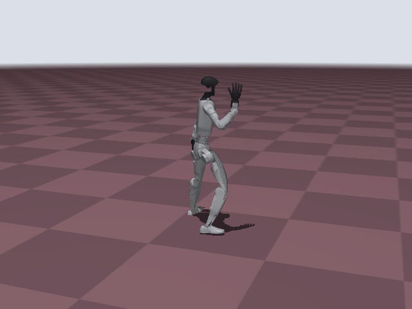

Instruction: Kungfu

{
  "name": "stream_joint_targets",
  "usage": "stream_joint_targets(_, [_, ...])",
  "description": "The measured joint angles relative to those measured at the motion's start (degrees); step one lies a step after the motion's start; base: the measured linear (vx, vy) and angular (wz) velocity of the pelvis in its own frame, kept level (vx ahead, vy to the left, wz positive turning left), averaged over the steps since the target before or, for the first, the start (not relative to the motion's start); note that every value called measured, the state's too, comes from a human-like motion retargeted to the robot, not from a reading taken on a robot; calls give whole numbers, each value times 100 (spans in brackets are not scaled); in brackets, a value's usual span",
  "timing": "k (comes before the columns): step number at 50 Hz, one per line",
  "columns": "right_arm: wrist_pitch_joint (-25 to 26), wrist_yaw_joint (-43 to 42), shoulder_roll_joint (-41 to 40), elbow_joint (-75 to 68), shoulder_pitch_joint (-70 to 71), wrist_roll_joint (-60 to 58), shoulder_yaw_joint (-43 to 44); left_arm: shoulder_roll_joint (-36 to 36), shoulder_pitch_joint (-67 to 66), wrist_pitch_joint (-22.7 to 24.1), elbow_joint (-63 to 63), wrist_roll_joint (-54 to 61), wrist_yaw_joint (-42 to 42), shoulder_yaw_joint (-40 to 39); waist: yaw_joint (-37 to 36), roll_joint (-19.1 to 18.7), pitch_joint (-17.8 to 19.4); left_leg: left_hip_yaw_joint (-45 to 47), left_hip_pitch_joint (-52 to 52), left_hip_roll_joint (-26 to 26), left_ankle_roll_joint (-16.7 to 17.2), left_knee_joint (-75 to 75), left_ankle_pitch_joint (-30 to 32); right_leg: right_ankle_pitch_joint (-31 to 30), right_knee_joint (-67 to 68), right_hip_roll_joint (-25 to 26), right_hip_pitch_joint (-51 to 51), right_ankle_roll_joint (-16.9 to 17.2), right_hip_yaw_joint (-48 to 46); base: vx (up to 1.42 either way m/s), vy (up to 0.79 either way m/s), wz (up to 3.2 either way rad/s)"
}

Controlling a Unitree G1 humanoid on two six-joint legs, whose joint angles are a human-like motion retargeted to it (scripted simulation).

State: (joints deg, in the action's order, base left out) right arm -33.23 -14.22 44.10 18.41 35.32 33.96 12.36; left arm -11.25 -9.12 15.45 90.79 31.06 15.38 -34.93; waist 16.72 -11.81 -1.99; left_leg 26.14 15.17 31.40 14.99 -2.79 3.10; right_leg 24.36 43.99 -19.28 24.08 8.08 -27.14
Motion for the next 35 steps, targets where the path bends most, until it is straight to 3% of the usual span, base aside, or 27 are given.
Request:
stream_joint_targets(3, [-259,-258,-48,354,-157,-54,436,683,1256,-557,-870,1327,1158,2476,529,-118,211,4,266,100,1,-22,172,215,283,-11,100,-202,-168,-26,-27,47])
stream_joint_targets(4, [-335,-368,-14,465,-207,-87,629,978,1508,-636,-1517,1291,1544,2857,642,-145,278,23,317,121,1,-28,224,254,348,3,155,-267,-165,-27,-30,15])
stream_joint_targets(8, [-368,-708,246,779,-426,-461,1203,1655,2265,-833,-3443,76,3353,3332,916,-277,437,150,228,238,-1,-41,431,301,413,179,242,-457,-12,-9,-13,-20])
stream_joint_targets(12, [-229,-687,476,800,-432,-784,1316,1249,2827,-464,-4100,-356,2850,4425,1199,-378,616,717,60,380,-134,-105,590,239,110,365,78,-526,65,-11,-7,-15])
stream_joint_targets(17, [-155,-560,756,655,-600,-585,1369,1173,2891,-466,-4457,-403,2889,4387,1351,-352,659,1163,-169,327,-201,-114,527,99,-178,335,16,-566,187,1,3,-20])
stream_joint_targets(23, [-74,-442,1018,479,-995,-667,1841,730,2678,-285,-4240,-629,2671,4039,1415,-378,628,1352,-340,172,-4,-50,257,-159,-302,247,91,-516,380,5,14,-13])
stream_joint_targets(30, [98,-259,902,-183,-1987,-1002,2522,-155,2695,-8,-2785,-2112,1897,3341,1582,-442,917,642,295,310,-158,-712,-74,-788,-1031,427,-433,-309,277,9,24,51])
stream_joint_targets(35, [124,115,503,-1536,-2591,-1148,2496,-894,2406,28,-1808,-3456,1009,3204,1178,-433,849,237,671,165,-280,-1010,-281,-1275,-1682,456,-866,-157,203,20,40,59])
